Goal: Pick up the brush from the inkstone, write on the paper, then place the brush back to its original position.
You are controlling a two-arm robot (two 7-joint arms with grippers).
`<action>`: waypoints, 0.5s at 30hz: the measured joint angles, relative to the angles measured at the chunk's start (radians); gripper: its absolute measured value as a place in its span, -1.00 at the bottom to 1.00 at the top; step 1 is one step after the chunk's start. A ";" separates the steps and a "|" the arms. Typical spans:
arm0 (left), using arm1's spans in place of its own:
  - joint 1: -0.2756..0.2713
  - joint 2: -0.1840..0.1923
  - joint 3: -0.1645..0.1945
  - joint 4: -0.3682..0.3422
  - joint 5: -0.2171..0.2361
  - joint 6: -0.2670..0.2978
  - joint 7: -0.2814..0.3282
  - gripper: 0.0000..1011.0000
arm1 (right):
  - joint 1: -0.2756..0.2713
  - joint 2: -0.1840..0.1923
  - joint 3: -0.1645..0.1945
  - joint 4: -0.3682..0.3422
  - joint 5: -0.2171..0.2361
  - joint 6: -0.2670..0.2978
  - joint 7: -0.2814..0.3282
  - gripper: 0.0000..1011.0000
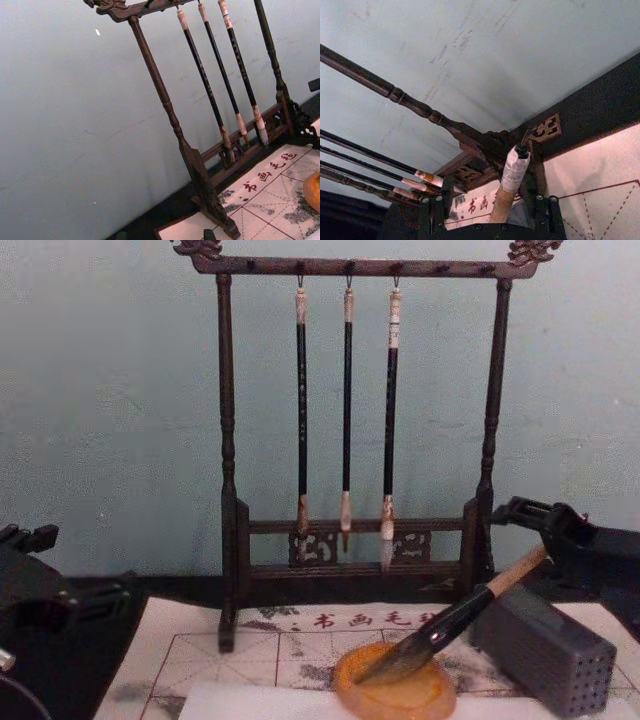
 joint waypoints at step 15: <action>0.000 0.000 0.000 0.000 0.000 0.000 0.000 0.98 | 0.000 0.000 0.001 0.000 -0.002 0.000 0.001 -0.13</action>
